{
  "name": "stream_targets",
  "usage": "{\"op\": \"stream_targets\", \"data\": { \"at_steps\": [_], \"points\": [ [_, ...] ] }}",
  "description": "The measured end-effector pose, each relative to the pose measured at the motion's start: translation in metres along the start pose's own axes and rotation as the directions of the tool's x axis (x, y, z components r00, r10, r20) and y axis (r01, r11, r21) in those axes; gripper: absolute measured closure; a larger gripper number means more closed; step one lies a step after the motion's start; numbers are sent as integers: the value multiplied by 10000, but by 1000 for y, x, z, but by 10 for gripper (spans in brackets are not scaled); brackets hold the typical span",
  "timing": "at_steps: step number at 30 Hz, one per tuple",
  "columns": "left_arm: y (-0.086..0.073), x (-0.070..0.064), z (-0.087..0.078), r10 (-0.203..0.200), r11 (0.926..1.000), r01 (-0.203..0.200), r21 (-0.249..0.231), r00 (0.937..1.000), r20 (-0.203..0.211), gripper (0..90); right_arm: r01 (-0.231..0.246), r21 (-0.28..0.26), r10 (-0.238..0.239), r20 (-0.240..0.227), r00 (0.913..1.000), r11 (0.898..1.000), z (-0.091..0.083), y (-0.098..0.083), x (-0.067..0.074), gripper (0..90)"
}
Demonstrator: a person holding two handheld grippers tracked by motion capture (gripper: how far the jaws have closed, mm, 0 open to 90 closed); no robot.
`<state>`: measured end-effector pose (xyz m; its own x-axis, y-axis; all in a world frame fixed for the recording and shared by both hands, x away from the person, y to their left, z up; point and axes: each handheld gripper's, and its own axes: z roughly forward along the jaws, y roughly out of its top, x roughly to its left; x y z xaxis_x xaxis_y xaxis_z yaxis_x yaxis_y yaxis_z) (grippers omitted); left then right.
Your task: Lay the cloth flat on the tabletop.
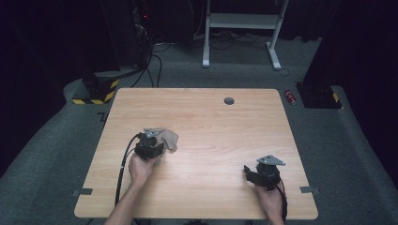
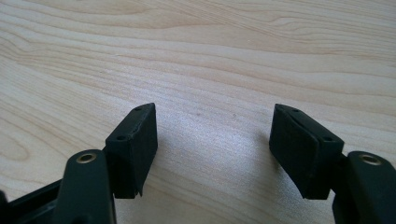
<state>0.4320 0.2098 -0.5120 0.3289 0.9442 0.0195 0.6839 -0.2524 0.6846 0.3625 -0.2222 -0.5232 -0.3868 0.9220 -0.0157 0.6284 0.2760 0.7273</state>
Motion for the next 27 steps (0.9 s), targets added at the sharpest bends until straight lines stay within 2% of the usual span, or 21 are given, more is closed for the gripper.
{"op": "stream_targets", "data": {
  "at_steps": [2, 4, 5, 10, 11, 13, 16, 18, 24, 27],
  "points": [
    [0, 1, 0, 53, 10000, -53, -23, 10000, -14, 706, -1, 0, 1, -2, 10000, 10000, 0, 0, 0, 321],
    [0, 1, 0, 19, 9999, -17, -115, 9999, 119, 809, -1, 2, 1, -1, 10000, 10000, 0, 0, 0, 321],
    [0, 1, 0, 13, 9999, -11, -135, 9998, 181, 832, -18, 7, 18, 1, 10000, 10000, 0, 0, 0, 321],
    [0, 1, -2, -18, 9997, 34, -261, 9983, 585, 861, -19, 8, 19, -1, 10000, 10000, 0, 0, 0, 321],
    [0, 0, -3, 94, 9995, -75, -302, 9980, 629, 862, 0, 2, 0, -2, 10000, 10000, 0, 0, 0, 321],
    [1, -3, -6, 113, 9988, -68, -490, 9957, 919, 864, 0, 3, 0, -3, 10000, 10000, 0, 0, 0, 321],
    [2, -8, -9, 130, 9975, -35, -704, 9907, 1357, 865, 0, 2, 0, -4, 10000, 10000, 0, 0, 0, 321],
    [3, -13, -11, 172, 9964, -25, -847, 9848, 1731, 865, -2, 2, 2, -3, 10000, 10000, 0, 0, 0, 321],
    [7, -29, -16, 407, 9934, -133, -1137, 9695, 2416, 866, 0, 2, 0, -3, 10000, 10000, 0, 0, 0, 321],
    [9, -37, -18, 494, 9925, -160, -1214, 9594, 2777, 866, 0, 3, 0, -7, 10000, 10000, 0, 0, 0, 321]
  ]
}}
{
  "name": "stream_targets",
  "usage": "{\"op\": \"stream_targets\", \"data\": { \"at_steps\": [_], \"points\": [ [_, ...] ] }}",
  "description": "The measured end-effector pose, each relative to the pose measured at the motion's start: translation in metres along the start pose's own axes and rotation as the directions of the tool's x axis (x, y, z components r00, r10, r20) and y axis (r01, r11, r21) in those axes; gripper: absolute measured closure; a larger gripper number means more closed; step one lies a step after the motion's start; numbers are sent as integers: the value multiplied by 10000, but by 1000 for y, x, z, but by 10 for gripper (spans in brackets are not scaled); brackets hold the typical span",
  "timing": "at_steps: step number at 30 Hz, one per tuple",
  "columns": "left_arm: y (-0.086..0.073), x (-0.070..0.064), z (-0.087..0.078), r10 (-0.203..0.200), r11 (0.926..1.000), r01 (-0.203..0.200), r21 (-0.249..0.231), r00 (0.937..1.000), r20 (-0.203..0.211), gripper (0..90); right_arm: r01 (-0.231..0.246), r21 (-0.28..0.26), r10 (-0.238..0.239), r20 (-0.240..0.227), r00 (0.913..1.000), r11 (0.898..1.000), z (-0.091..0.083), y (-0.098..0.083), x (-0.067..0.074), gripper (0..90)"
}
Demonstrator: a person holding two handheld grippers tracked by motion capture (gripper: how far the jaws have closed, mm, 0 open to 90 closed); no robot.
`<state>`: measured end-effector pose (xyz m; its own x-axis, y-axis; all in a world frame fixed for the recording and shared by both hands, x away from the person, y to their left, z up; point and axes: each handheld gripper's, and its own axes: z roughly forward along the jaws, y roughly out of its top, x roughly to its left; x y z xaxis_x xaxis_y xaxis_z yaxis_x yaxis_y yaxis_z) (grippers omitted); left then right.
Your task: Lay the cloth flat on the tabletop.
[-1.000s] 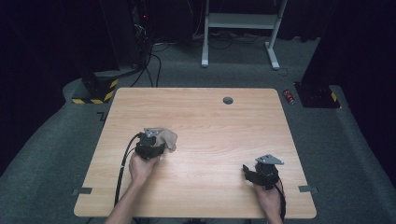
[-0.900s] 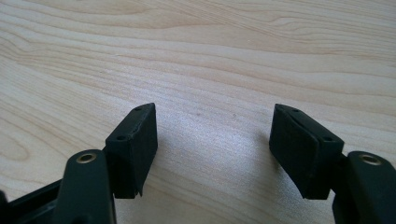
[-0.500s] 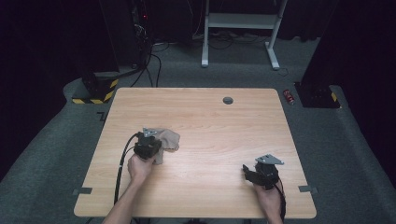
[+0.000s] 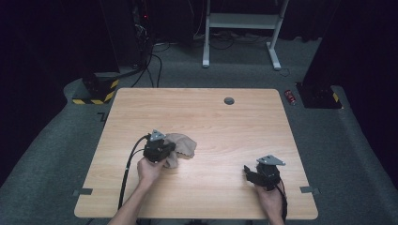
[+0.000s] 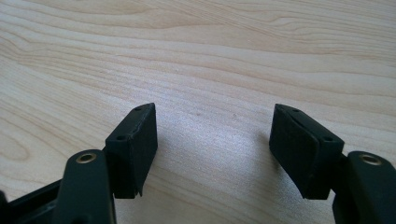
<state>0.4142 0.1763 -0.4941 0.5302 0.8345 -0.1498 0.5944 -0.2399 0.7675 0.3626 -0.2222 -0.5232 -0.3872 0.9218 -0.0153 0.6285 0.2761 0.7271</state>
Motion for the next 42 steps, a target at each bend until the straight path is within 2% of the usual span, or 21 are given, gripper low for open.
{"op": "stream_targets", "data": {
  "at_steps": [4, 8, 10, 15, 16, 22, 29, 36, 37, 42],
  "points": [
    [3, -13, 3, 106, 9999, -103, -76, 9991, 404, 866, -1, -1, 1, -1, 10000, 10000, 0, 0, 0, 321],
    [5, -25, 8, 382, 9993, -379, -53, 9972, 648, 865, -3, 1, 3, 0, 10000, 10000, 0, 0, 0, 321],
    [6, -28, 10, 396, 9992, -394, -42, 9966, 728, 865, -2, 1, 2, 0, 10000, 10000, 0, 0, 0, 321],
    [10, -48, 19, 552, 9984, -559, 24, 9915, 1175, 864, -2, 1, 2, -1, 10000, 10000, 0, 0, 0, 321],
    [11, -52, 21, 705, 9974, -717, 57, 9903, 1200, 864, -2, 1, 2, 0, 10000, 10000, 0, 0, 0, 321],
    [14, -65, 30, 757, 9969, -778, 92, 9869, 1427, 864, 2, 0, -2, 0, 10000, 10000, 0, 0, 0, 321],
    [24, -89, 44, 1226, 9912, -1292, 296, 9786, 1655, 860, 1, 2, -1, 2, 10000, 10000, 0, 0, 0, 321],
    [24, -98, 56, 1323, 9876, -1451, 603, 9748, 1794, 838, 3, 1, -3, 1, 10000, 10000, 0, 0, 0, 320],
    [24, -98, 55, 1405, 9864, -1533, 589, 9734, 1808, 823, 2, 1, -2, 1, 10000, 10000, 0, 0, 0, 321],
    [27, -98, 43, 1375, 9891, -1446, 268, 9737, 1814, 718, 5, 2, -5, -3, 10000, 10000, 0, 0, 0, 320]
  ]
}}
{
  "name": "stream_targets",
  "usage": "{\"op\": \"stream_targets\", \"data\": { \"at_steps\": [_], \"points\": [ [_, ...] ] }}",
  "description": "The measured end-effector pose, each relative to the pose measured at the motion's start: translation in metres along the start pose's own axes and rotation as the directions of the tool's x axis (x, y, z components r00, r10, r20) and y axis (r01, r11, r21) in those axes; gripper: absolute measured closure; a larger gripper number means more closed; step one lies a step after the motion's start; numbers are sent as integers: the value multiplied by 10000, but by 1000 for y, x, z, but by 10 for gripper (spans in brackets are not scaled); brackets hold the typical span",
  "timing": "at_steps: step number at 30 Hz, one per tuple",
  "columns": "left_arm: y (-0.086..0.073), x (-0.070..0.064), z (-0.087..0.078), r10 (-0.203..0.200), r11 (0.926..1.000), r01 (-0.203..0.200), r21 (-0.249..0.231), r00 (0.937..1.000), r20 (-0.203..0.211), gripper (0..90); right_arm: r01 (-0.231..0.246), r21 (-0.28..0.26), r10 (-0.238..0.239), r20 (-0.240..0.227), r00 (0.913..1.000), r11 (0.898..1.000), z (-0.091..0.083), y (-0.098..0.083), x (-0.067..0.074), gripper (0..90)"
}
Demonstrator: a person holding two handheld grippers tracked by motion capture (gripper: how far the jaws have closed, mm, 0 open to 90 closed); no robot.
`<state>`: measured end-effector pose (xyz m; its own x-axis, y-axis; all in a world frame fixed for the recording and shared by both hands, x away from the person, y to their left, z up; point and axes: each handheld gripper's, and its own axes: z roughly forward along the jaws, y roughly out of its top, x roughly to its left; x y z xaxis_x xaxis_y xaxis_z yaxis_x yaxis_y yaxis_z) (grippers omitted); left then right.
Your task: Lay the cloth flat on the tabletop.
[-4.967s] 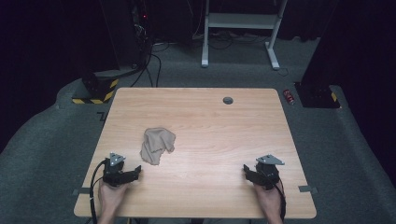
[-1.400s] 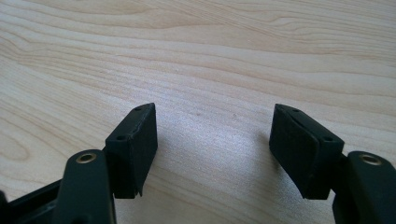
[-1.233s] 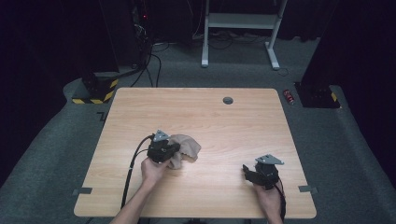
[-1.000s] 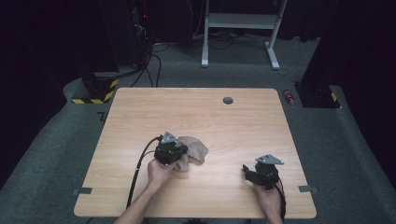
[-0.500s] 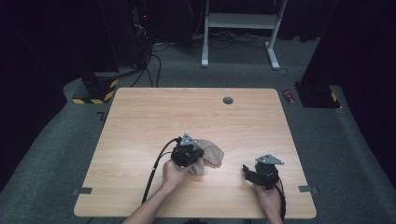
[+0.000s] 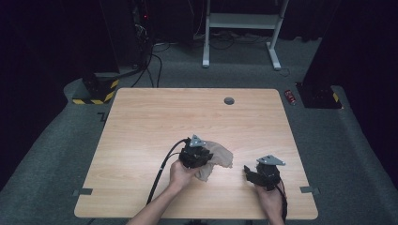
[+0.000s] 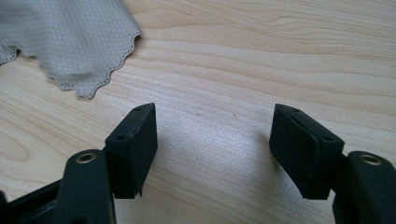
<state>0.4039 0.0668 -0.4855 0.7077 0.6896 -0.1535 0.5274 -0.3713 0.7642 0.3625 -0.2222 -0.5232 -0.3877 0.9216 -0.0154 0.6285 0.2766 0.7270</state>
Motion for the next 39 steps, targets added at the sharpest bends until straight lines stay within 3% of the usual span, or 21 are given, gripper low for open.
{"op": "stream_targets", "data": {
  "at_steps": [6, 11, 19, 23, 27, 31, 33, 39],
  "points": [
    [-6, -3, -14, 443, 9988, -436, 205, 9985, -326, 622, 1, 0, -1, -1, 10000, 10000, 0, 0, 0, 320],
    [-17, -11, -16, 391, 9985, -378, 391, 9987, -314, 605, 2, 1, -2, -1, 10000, 10000, 0, 0, 0, 319],
    [-13, -15, 1, 1204, 9906, -1093, 820, 9820, -1458, 613, 7, 0, -7, -2, 10000, 10000, 0, 0, 0, 319],
    [-13, -11, 5, 1187, 9897, -1049, 971, 9817, -1488, 741, 2, 0, -2, -5, 10000, 10000, 0, 0, 0, 319],
    [-12, -7, 4, 984, 9917, -871, 950, 9877, -1219, 880, 2, -2, -2, -5, 10000, 10000, 0, 0, 0, 319],
    [-8, -1, -4, 578, 9970, -525, 565, 9936, -968, 891, 5, -1, -5, -5, 10000, 10000, 0, 0, 0, 320],
    [-6, 1, -8, 540, 9978, -499, 438, 9937, -983, 892, -7, -9, 7, -15, 10000, 10000, 0, 0, 1, 329],
    [4, 11, -23, 256, 9996, -262, -51, 9951, -958, 894, 228, -133, -231, -210, 9995, 9997, -2, -1, 4, 450]
  ]
}}
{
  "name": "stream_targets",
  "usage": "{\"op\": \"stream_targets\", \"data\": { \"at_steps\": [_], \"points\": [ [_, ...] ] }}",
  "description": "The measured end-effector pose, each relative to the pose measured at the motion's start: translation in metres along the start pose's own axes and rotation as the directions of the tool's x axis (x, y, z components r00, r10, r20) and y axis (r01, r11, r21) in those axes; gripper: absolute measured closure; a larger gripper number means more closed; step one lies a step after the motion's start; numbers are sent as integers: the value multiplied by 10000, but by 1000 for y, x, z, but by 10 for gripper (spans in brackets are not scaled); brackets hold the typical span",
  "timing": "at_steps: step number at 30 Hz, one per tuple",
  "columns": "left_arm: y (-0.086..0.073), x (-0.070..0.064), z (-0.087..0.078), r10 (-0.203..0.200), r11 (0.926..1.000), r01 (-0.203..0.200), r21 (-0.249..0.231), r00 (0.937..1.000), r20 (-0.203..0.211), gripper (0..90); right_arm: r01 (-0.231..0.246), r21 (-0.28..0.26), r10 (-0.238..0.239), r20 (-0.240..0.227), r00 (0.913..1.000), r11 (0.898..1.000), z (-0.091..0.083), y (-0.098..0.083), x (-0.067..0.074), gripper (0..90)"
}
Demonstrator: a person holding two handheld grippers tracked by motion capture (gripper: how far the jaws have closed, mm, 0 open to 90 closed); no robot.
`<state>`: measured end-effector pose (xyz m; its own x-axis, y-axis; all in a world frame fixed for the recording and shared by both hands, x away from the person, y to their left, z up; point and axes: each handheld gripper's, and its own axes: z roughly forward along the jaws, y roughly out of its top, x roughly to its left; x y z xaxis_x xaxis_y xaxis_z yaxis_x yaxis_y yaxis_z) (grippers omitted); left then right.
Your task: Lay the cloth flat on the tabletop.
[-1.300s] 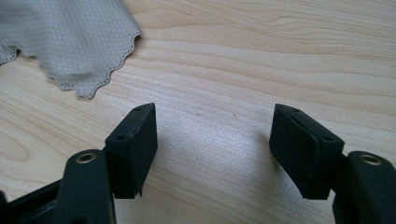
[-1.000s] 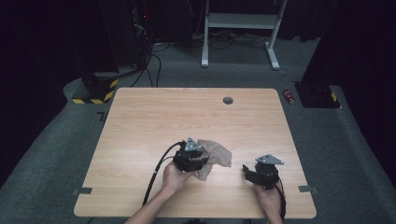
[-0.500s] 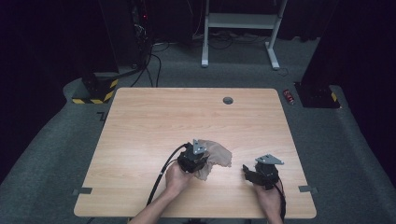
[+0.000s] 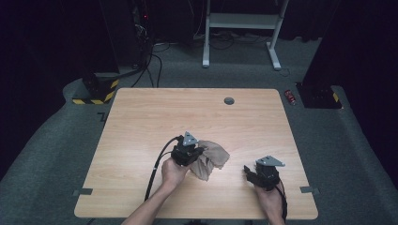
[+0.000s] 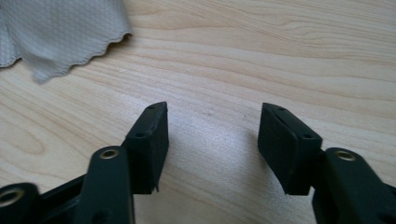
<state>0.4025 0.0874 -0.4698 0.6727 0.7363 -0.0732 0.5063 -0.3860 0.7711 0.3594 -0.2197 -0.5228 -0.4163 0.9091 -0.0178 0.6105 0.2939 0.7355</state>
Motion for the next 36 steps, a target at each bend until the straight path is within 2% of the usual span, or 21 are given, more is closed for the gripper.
{"op": "stream_targets", "data": {
  "at_steps": [2, 3, 5, 6, 7, 10, 12, 17, 19, 21, 23, 25, 29, 33, 36],
  "points": [
    [1, 9, -5, -280, 9995, 279, -176, 9996, -54, 893, 49, -25, -49, -63, 10000, 10000, -1, 0, 2, 518],
    [1, 9, -5, -280, 9995, 279, -176, 9996, -54, 894, 155, -66, -155, -110, 9998, 9999, -1, 0, 4, 551],
    [1, 19, -8, -624, 9976, 619, -311, 9980, -133, 894, 175, -73, -177, -388, 9991, 9998, -1, 0, 7, 607],
    [1, 19, -8, -624, 9976, 619, -311, 9980, -133, 894, 201, -37, -203, -586, 9981, 9998, -2, 0, 10, 620],
    [-1, 27, -10, -891, 9954, 883, -371, 9958, -222, 894, 156, -10, -157, -859, 9962, 9999, -2, 1, 13, 626],
    [-5, 40, -10, -1269, 9916, 1257, -298, 9909, -442, 893, 169, -198, -198, -1582, 9872, 9997, -2, 2, 28, 664],
    [-8, 49, -10, -1435, 9894, 1420, -290, 9878, -611, 894, 384, -360, -450, -2061, 9775, 9986, -1, 7, 40, 687],
    [-18, 67, -10, -1940, 9810, 1940, -84, 9766, -924, 891, 827, -731, -992, -2624, 9598, 9939, 3, 20, 65, 695],
    [-23, 70, -11, -2107, 9775, 2109, -74, 9733, -906, 886, 1014, -726, -1182, -2875, 9505, 9922, 8, 27, 77, 694],
    [-27, 70, -13, -2084, 9780, 2079, -142, 9748, -791, 867, 1119, -680, -1273, -2988, 9458, 9914, 12, 31, 84, 691],
    [-29, 67, -15, -2049, 9787, 2042, -198, 9774, -523, 786, 1207, -647, -1350, -3120, 9405, 9906, 17, 34, 91, 678],
    [-32, 60, -20, -1760, 9842, 1749, -264, 9832, -486, 711, 1187, -496, -1283, -3192, 9390, 9917, 20, 36, 98, 656],
    [-41, 36, -31, -761, 9971, 753, -142, 9953, -601, 602, 1307, -429, -1376, -3117, 9402, 9905, 24, 36, 107, 626],
    [-53, 16, -30, -162, 9994, 177, 294, 9986, -506, 567, 1843, -415, -1880, -3088, 9324, 9820, 25, 34, 118, 626],
    [-62, 11, -20, -25, 9973, 72, 735, 9980, -636, 573, 2082, -140, -2021, -3107, 9288, 9780, 31, 34, 122, 678]
  ]
}}
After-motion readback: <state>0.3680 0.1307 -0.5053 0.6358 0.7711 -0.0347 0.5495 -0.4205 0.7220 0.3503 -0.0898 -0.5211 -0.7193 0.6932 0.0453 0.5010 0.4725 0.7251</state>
